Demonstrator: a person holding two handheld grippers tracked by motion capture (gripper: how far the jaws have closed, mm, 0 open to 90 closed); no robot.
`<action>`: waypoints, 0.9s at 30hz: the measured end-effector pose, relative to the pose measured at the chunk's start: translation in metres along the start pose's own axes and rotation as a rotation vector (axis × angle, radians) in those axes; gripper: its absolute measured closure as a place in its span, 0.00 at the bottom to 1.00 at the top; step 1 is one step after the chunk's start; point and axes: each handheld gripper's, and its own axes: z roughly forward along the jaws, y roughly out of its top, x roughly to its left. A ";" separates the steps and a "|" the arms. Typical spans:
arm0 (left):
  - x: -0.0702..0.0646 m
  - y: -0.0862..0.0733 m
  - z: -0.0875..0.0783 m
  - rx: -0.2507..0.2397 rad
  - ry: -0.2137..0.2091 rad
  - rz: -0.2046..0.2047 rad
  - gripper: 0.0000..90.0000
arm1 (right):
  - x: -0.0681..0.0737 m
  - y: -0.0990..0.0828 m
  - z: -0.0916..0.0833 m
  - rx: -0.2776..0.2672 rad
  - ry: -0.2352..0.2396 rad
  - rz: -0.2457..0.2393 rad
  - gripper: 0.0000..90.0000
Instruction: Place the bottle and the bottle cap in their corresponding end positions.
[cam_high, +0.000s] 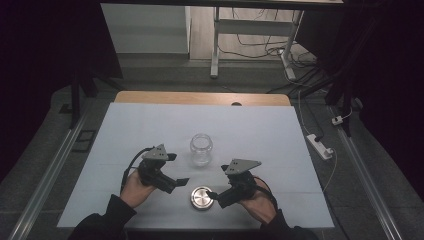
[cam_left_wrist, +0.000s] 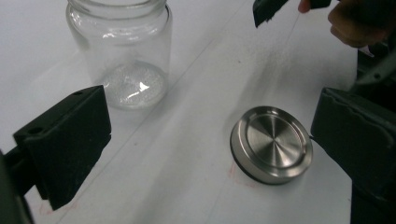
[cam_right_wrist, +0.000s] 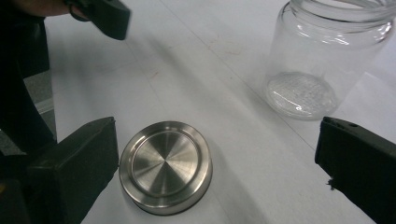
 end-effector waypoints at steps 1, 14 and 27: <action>-0.001 -0.001 -0.002 0.000 0.003 0.002 0.00 | 0.000 0.000 -0.001 -0.001 -0.003 0.000 0.00; -0.012 -0.018 -0.025 -0.018 0.006 -0.020 0.00 | -0.003 -0.006 -0.019 -0.019 -0.061 0.018 0.00; -0.016 -0.038 -0.047 -0.043 0.031 -0.056 0.00 | -0.008 -0.018 -0.038 -0.016 -0.110 0.041 0.00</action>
